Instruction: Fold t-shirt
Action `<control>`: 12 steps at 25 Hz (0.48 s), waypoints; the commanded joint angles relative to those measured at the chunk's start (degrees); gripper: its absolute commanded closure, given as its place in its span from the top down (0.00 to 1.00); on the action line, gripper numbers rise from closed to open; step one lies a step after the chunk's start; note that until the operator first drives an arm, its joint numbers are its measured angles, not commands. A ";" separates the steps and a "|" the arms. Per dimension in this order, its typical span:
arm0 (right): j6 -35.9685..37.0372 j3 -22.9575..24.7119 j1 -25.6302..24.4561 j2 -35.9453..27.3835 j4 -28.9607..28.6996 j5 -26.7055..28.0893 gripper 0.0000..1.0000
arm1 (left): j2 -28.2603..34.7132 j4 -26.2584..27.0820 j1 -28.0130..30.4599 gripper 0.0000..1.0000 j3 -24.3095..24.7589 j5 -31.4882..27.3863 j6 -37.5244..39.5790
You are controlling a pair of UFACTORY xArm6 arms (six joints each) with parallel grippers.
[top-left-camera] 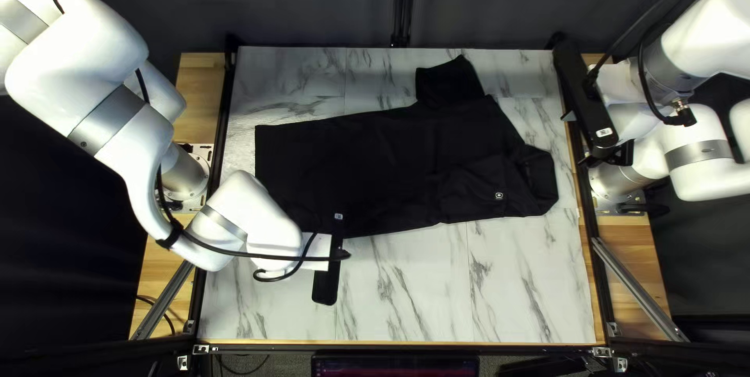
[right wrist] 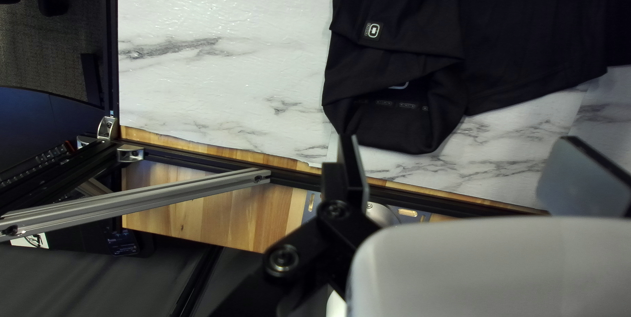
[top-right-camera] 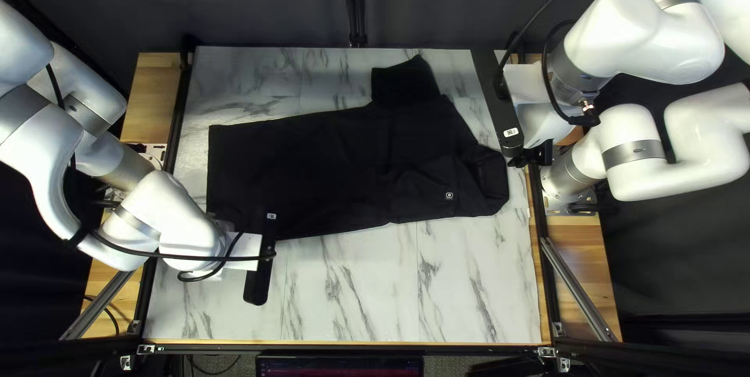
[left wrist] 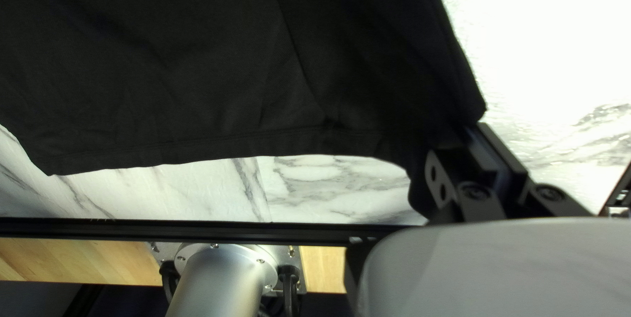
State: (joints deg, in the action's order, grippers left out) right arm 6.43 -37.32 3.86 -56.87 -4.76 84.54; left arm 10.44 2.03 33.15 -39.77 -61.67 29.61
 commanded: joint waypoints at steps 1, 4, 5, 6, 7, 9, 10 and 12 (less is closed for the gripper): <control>0.00 0.00 0.00 0.00 0.00 0.00 1.00 | 4.54 -0.32 -3.45 0.00 5.21 0.00 -2.77; 0.00 0.00 0.00 0.00 0.00 0.00 1.00 | 7.01 -0.65 -6.37 0.00 8.68 0.25 -5.24; 0.00 0.00 0.00 0.00 0.00 0.00 1.00 | 7.68 -0.81 -7.26 0.00 9.69 0.25 -5.99; 0.00 0.00 0.00 0.00 0.00 0.00 1.00 | 8.07 -0.94 -7.91 0.00 10.36 0.19 -6.49; 0.00 0.00 0.00 0.00 0.00 0.00 1.00 | 8.72 -1.03 -8.62 0.00 11.32 0.27 -7.10; 0.00 0.00 0.00 0.00 0.00 0.00 1.00 | 10.14 -1.40 -10.59 0.00 13.69 0.58 -8.78; 0.00 0.00 0.00 0.00 0.00 0.00 1.00 | 10.50 -1.66 -11.46 0.00 14.57 0.86 -9.57; 0.00 0.00 0.00 0.00 0.00 0.00 1.00 | 10.74 -2.15 -12.40 0.00 15.50 1.26 -10.37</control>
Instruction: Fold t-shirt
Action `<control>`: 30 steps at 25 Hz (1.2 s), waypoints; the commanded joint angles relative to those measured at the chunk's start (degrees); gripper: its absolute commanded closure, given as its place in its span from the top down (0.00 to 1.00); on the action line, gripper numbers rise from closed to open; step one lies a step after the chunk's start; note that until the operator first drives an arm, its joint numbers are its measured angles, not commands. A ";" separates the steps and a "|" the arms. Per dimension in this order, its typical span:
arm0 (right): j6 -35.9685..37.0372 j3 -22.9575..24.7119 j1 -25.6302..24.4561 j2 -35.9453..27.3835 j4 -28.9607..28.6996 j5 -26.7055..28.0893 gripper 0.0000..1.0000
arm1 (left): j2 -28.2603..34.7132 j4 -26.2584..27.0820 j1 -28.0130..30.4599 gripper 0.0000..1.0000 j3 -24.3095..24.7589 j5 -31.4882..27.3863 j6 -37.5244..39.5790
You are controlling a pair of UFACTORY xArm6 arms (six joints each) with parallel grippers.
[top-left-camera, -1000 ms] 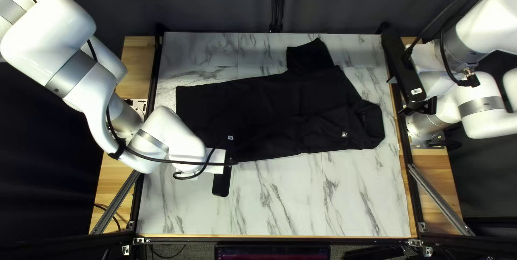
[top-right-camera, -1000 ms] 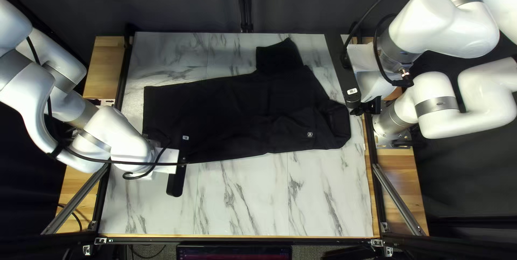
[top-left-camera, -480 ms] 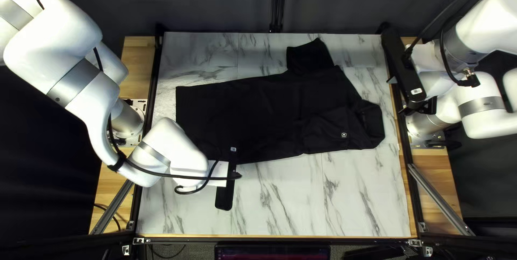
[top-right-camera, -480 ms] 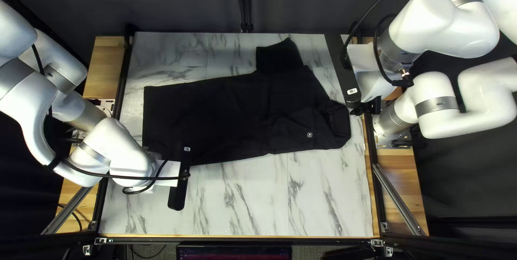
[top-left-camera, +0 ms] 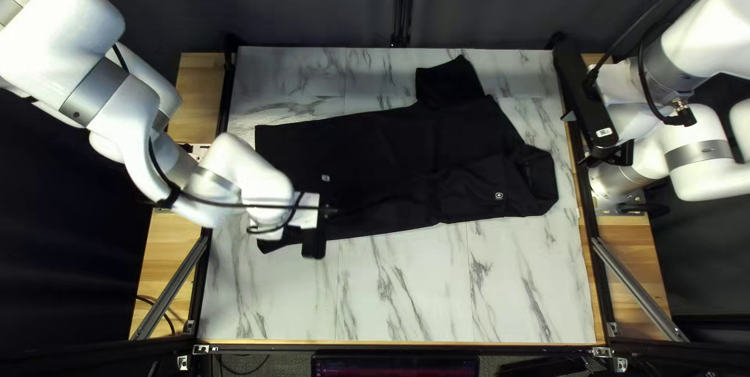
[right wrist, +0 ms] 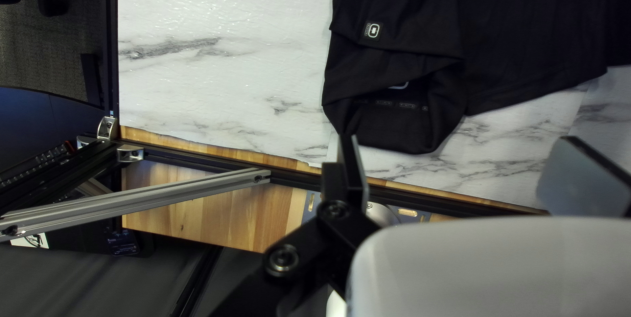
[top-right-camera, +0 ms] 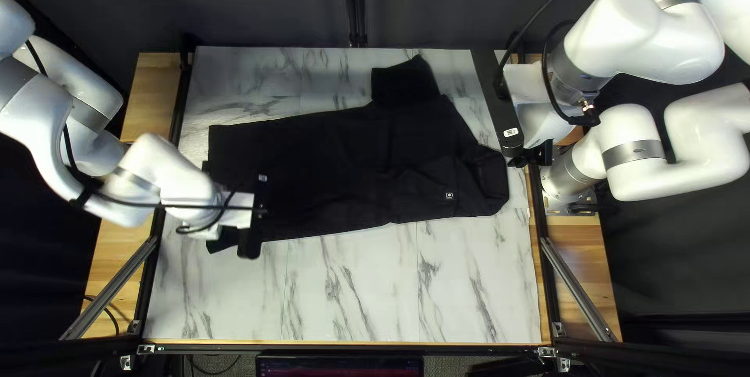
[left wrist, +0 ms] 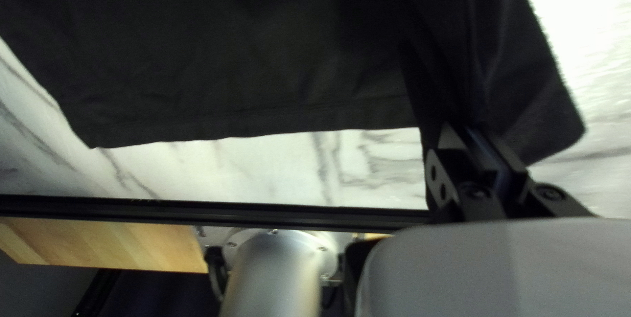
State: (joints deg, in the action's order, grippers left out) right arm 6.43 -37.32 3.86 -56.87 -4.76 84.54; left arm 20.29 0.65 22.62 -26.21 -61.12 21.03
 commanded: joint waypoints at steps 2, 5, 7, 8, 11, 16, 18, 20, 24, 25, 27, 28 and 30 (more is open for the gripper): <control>0.00 0.00 0.00 0.00 0.00 0.00 1.00 | 0.35 -1.37 -2.84 0.00 2.45 1.37 -2.78; 0.00 0.00 0.00 0.00 0.00 0.00 1.00 | -0.97 -2.24 -3.69 0.00 2.49 1.79 -3.67; 0.00 0.00 0.00 0.00 0.00 0.00 1.00 | -1.60 -3.52 -4.22 0.00 3.11 2.34 -3.38; 0.00 0.00 0.00 0.00 0.00 0.00 1.00 | -1.80 -4.14 -4.55 0.00 3.62 2.82 -3.14; 0.00 0.00 0.00 0.00 0.00 0.00 1.00 | -2.35 -4.92 -4.80 0.00 4.40 3.73 -2.30; 0.00 0.00 0.00 0.00 0.00 0.00 1.00 | -3.01 -4.91 -4.14 0.00 4.75 4.64 -1.05; 0.00 0.00 0.00 0.00 0.00 0.00 1.00 | -3.06 -4.69 -3.87 0.00 4.93 4.88 -0.84; 0.00 0.00 0.00 0.00 0.00 0.00 1.00 | -3.07 -4.45 -3.92 0.02 5.41 5.31 -0.99; 0.00 0.00 0.00 0.00 0.00 0.00 1.00 | -4.63 -3.67 -5.12 0.82 5.96 7.33 -3.45; 0.00 0.00 0.00 0.00 0.00 0.00 1.00 | -4.61 -3.44 -5.38 1.00 5.95 7.39 -3.98; 0.00 0.00 0.00 0.00 0.00 0.00 1.00 | -3.15 -3.35 -5.58 1.00 6.01 6.29 -3.95; 0.00 0.00 0.00 0.00 0.00 0.00 1.00 | -1.66 -3.77 -5.49 1.00 5.88 4.91 -3.15; 0.00 0.00 0.00 0.00 0.00 0.00 1.00 | 0.13 -4.58 -5.73 1.00 5.67 3.10 -2.23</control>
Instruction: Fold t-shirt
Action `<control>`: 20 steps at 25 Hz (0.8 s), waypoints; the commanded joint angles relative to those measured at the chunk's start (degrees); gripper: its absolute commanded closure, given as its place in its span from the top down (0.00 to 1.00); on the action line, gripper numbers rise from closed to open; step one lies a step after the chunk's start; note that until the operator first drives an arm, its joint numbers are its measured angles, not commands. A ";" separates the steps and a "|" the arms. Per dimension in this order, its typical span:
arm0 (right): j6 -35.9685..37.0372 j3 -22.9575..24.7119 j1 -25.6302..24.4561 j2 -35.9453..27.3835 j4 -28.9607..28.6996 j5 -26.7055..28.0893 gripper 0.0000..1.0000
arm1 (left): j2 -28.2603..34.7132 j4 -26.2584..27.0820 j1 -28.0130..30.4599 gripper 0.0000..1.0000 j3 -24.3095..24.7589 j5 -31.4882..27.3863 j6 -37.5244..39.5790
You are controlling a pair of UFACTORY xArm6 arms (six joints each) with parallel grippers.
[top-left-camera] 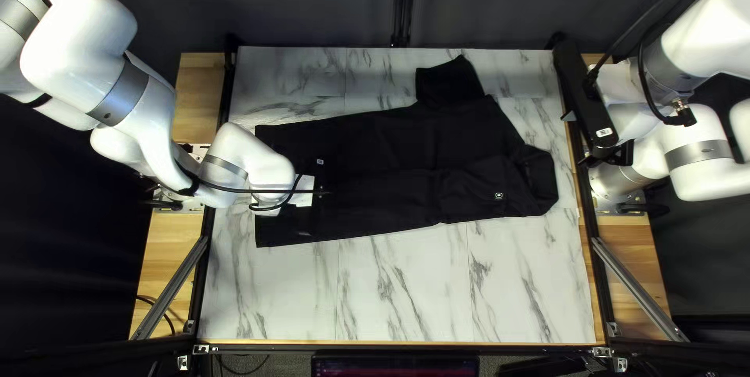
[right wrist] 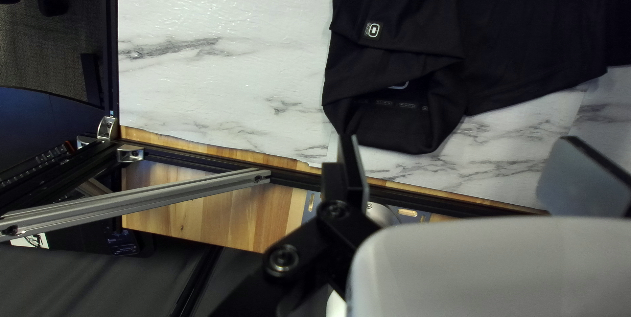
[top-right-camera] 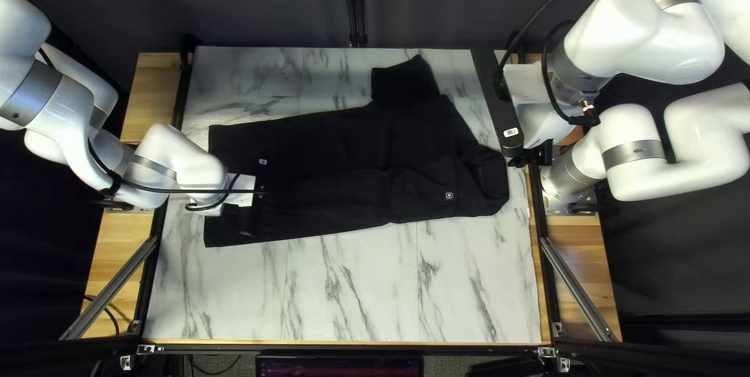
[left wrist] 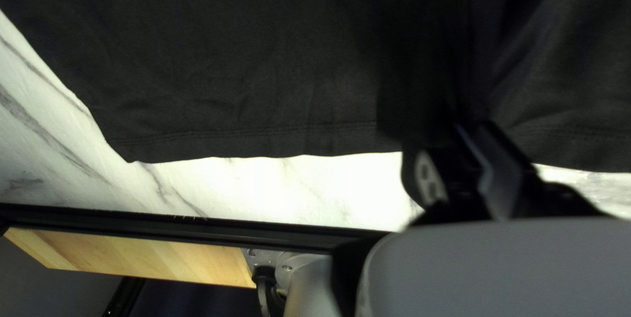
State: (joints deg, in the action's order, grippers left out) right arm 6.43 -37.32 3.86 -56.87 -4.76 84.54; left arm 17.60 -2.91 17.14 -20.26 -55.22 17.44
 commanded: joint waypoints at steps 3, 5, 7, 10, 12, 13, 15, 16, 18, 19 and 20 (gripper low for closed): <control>0.00 0.00 0.00 0.00 0.00 0.00 1.00 | 6.56 -3.98 -3.40 1.00 0.71 -4.13 1.24; 0.00 0.00 0.00 0.00 0.00 0.00 1.00 | 7.89 -5.78 -6.55 1.00 1.78 -3.30 -0.41; 0.00 0.00 0.00 0.00 0.00 0.00 1.00 | 9.30 -8.48 -13.30 1.00 3.75 -1.25 -4.81; 0.00 0.00 0.00 0.00 0.00 0.00 1.00 | 9.13 -11.01 -21.19 1.00 5.78 2.11 -9.79; 0.00 0.00 0.00 0.00 0.00 0.00 1.00 | 7.51 -12.40 -26.29 1.00 6.53 4.94 -12.65; 0.00 0.00 0.00 0.00 0.00 0.00 1.00 | 6.43 -12.99 -28.57 1.00 6.69 6.32 -13.77; 0.00 0.00 0.00 0.00 0.00 0.00 1.00 | 5.28 -13.68 -31.72 1.00 6.98 7.98 -15.65; 0.00 0.00 0.00 0.00 0.00 0.00 1.00 | 5.25 -13.89 -33.88 1.00 7.46 8.70 -17.30; 0.00 0.00 0.00 0.00 0.00 0.00 1.00 | 6.71 -13.17 -37.00 1.00 8.95 9.60 -20.91; 0.00 0.00 0.00 0.00 0.00 0.00 1.00 | 7.80 -12.40 -38.34 1.00 9.93 10.08 -22.98; 0.00 0.00 0.00 0.00 0.00 0.00 1.00 | 8.27 -11.91 -38.88 1.00 10.31 10.28 -23.98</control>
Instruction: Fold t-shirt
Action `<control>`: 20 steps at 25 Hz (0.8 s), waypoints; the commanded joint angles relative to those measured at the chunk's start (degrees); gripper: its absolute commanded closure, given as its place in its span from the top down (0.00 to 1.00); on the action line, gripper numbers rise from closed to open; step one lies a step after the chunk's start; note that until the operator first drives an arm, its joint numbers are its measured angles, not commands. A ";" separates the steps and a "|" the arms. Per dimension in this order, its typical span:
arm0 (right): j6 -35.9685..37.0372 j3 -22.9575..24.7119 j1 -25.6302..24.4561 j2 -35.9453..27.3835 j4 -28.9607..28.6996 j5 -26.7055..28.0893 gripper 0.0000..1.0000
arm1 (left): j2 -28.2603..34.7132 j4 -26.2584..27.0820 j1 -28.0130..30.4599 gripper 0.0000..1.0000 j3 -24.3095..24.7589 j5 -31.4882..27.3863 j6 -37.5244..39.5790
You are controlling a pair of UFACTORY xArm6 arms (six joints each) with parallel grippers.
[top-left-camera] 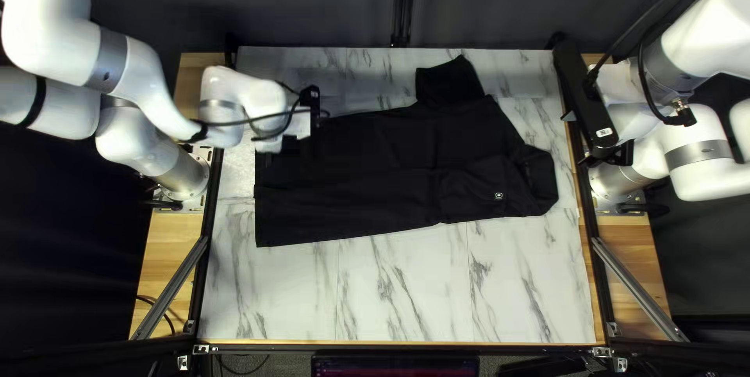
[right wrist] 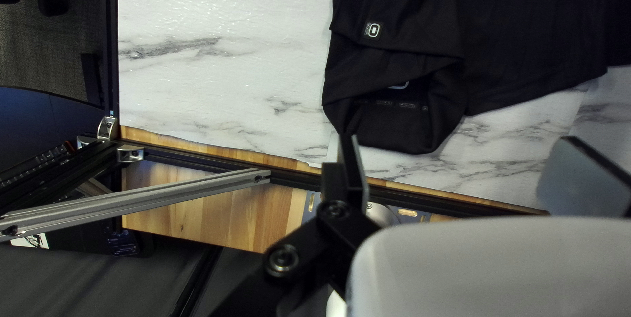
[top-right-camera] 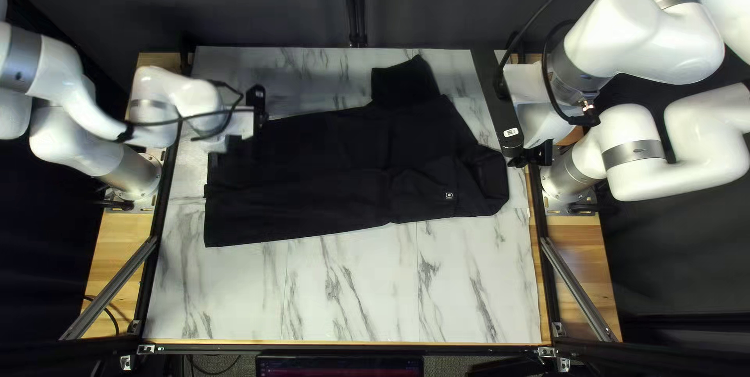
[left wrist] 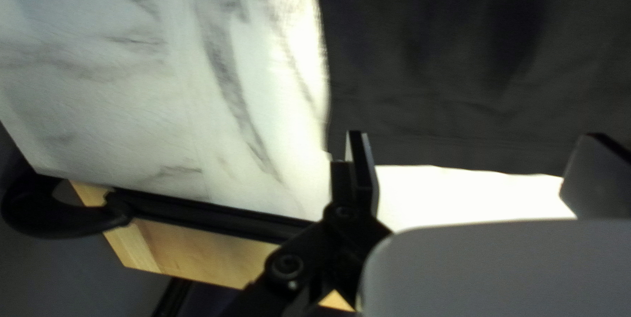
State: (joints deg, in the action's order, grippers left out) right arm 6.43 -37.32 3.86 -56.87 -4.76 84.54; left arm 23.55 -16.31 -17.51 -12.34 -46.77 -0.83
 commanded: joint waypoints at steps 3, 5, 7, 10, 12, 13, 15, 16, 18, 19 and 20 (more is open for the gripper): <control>0.00 0.00 0.00 0.00 0.00 0.00 1.00 | 4.16 4.21 -8.55 1.00 5.88 5.27 -11.90; 0.00 0.00 0.00 0.00 0.00 0.00 1.00 | 4.09 5.43 -9.95 1.00 6.88 6.83 -13.90; 0.00 0.00 0.00 0.00 0.00 0.00 1.00 | 3.43 6.73 -11.15 1.00 7.58 8.57 -15.58; 0.00 0.00 0.00 0.00 0.00 0.00 1.00 | 2.56 8.86 -11.86 1.00 8.03 10.26 -17.30; 0.00 0.00 0.00 0.00 0.00 0.00 1.00 | 2.46 9.94 -11.67 0.98 8.14 10.53 -17.73; 0.00 0.00 0.00 0.00 0.00 0.00 1.00 | 2.55 10.48 -11.47 0.94 8.18 10.43 -17.90; 0.00 0.00 0.00 0.00 0.00 0.00 1.00 | 2.29 10.94 -11.32 0.87 8.11 10.52 -18.12; 0.00 0.00 0.00 0.00 0.00 0.00 1.00 | 1.84 11.12 -11.26 0.83 8.00 10.69 -18.29; 0.00 0.00 0.00 0.00 0.00 0.00 1.00 | 1.35 11.35 -11.53 0.52 7.90 10.91 -18.77; 0.00 0.00 0.00 0.00 0.00 0.00 1.00 | 1.23 11.46 -11.59 0.12 7.83 10.86 -18.95; 0.00 0.00 0.00 0.00 0.00 0.00 1.00 | 1.27 11.53 -11.54 0.02 7.78 10.71 -19.01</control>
State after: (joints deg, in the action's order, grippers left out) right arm 6.43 -37.32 3.86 -56.87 -4.76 84.54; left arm 24.98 -5.01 -29.00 -4.45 -35.97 -19.53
